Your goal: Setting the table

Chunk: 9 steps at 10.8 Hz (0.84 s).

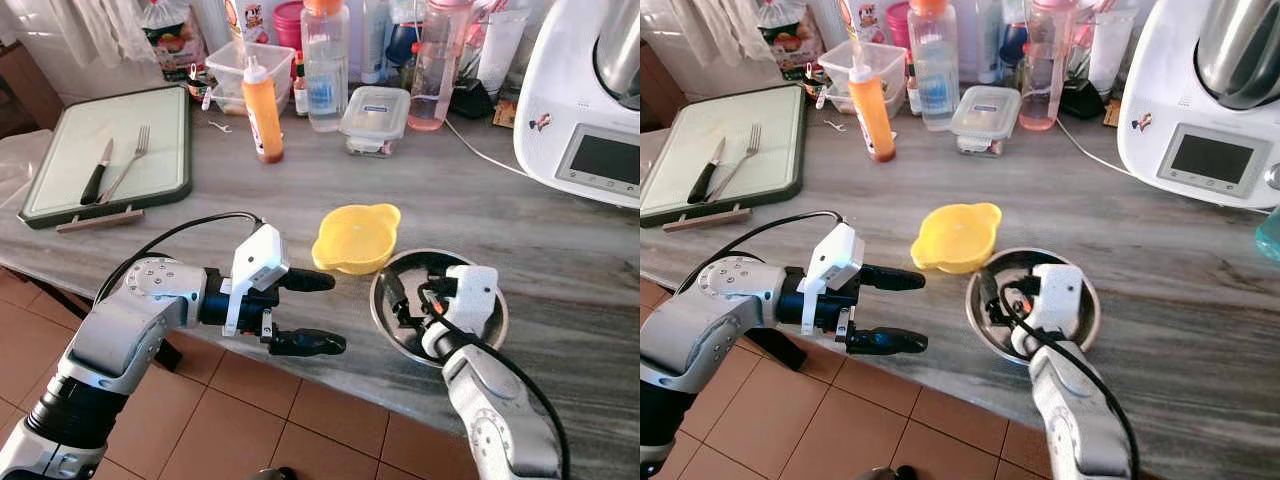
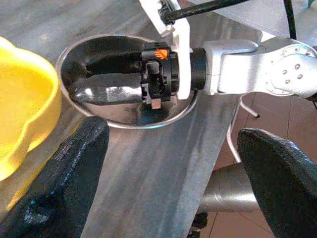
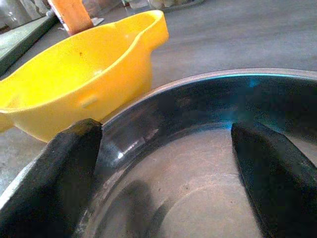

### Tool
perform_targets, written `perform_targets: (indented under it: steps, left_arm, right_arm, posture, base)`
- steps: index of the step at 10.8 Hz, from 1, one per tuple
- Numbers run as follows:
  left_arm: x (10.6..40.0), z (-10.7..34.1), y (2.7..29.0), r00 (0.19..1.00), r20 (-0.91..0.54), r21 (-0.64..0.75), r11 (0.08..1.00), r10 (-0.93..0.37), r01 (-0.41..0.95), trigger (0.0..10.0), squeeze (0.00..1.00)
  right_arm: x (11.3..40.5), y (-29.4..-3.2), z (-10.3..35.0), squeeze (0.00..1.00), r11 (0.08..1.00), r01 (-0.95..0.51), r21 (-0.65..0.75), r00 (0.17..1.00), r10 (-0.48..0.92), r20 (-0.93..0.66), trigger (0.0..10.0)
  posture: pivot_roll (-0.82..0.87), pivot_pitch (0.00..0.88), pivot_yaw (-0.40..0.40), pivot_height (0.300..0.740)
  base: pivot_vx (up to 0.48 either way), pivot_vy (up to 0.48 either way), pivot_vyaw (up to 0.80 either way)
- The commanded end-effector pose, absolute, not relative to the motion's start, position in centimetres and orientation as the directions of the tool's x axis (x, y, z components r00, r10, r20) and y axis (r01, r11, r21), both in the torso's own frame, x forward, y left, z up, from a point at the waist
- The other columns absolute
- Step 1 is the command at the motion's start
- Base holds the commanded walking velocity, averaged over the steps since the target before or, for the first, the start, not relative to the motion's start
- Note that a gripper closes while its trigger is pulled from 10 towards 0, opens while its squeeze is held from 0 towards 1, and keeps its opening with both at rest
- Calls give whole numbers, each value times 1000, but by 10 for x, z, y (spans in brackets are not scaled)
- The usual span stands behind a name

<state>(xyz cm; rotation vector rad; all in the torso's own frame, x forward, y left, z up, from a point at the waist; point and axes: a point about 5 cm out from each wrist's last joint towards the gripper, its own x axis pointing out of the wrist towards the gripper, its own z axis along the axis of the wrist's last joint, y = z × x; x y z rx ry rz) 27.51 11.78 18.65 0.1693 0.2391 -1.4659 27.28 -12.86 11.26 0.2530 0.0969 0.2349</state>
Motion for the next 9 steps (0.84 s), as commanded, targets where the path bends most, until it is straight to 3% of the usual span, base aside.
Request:
perform_targets:
  steps: [1, 4, 9]
  left_arm:
    - [273, 190, 116, 87, -278, -4, 92, -956, 996, 10000, 0]
    - [273, 190, 115, 81, -281, -3, 85, -956, 996, 10000, 0]
    - [274, 190, 111, 74, -275, 0, 77, -959, 997, 10000, 0]
  right_arm:
    - [270, -122, 101, 0, 934, -230, 273, 957, 268, -111, 10000]
    - [264, -115, 99, 0, 927, -245, 284, 951, 286, -114, 10000]
    - [255, -125, 131, 0, 956, -242, 166, 970, 243, 15, 10000]
  posture:
    - [91, 151, 78, 740]
    - [84, 153, 82, 740]
    - [73, 138, 82, 740]
  base:
    - [0, 0, 0]
    - [0, 0, 0]
    - [0, 0, 0]
